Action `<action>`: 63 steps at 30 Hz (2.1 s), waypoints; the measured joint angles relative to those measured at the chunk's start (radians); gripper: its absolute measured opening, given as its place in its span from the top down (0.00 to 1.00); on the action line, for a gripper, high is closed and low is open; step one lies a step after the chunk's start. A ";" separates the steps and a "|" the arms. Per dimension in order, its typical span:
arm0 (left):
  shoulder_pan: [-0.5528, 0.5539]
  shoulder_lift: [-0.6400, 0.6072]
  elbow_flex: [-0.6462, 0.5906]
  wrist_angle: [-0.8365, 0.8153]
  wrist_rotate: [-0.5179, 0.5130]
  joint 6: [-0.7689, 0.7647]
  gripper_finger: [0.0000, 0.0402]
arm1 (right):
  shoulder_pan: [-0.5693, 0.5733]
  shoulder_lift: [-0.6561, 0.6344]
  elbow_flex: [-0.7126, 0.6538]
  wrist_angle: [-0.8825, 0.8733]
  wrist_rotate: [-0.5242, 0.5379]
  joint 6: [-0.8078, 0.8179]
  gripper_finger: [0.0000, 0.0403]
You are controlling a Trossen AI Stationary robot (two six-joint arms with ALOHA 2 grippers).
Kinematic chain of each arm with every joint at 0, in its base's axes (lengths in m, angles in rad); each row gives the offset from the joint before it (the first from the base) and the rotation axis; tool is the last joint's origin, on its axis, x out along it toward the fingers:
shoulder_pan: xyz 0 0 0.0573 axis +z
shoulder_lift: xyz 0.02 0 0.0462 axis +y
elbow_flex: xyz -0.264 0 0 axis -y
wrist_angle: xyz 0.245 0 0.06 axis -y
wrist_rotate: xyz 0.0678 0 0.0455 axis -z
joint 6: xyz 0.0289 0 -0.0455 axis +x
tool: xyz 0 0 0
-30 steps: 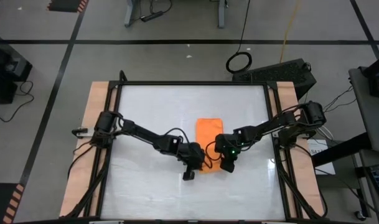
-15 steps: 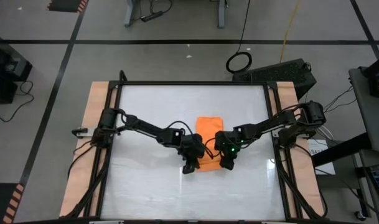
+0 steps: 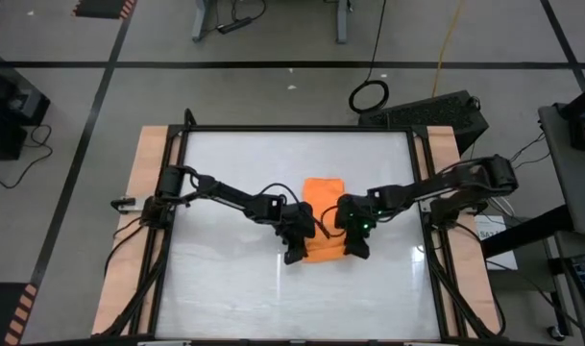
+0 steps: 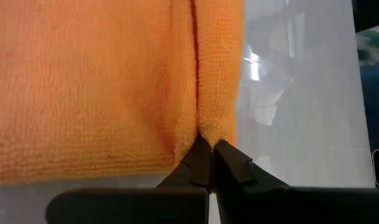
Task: Roll towel
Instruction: Roll the towel
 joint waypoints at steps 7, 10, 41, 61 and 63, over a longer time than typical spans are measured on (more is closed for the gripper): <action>0.009 0.000 0.000 -0.005 0.017 -0.002 0.99 | 0.036 -0.193 0.001 -0.106 0.182 -0.201 0.47; 0.015 0.000 0.000 -0.009 0.030 -0.011 0.99 | 0.098 -0.252 0.002 -0.089 0.249 -0.297 0.46; 0.056 -0.004 -0.002 -0.005 0.155 -0.016 0.87 | 0.291 0.046 0.002 0.049 0.570 -0.465 0.60; -0.061 -0.210 0.018 -0.161 -0.198 0.390 0.48 | 0.281 0.044 -0.032 0.067 0.590 -0.284 0.82; -0.100 -0.208 0.018 -0.149 -0.260 0.464 0.48 | 0.281 0.044 -0.032 0.067 0.590 -0.276 0.85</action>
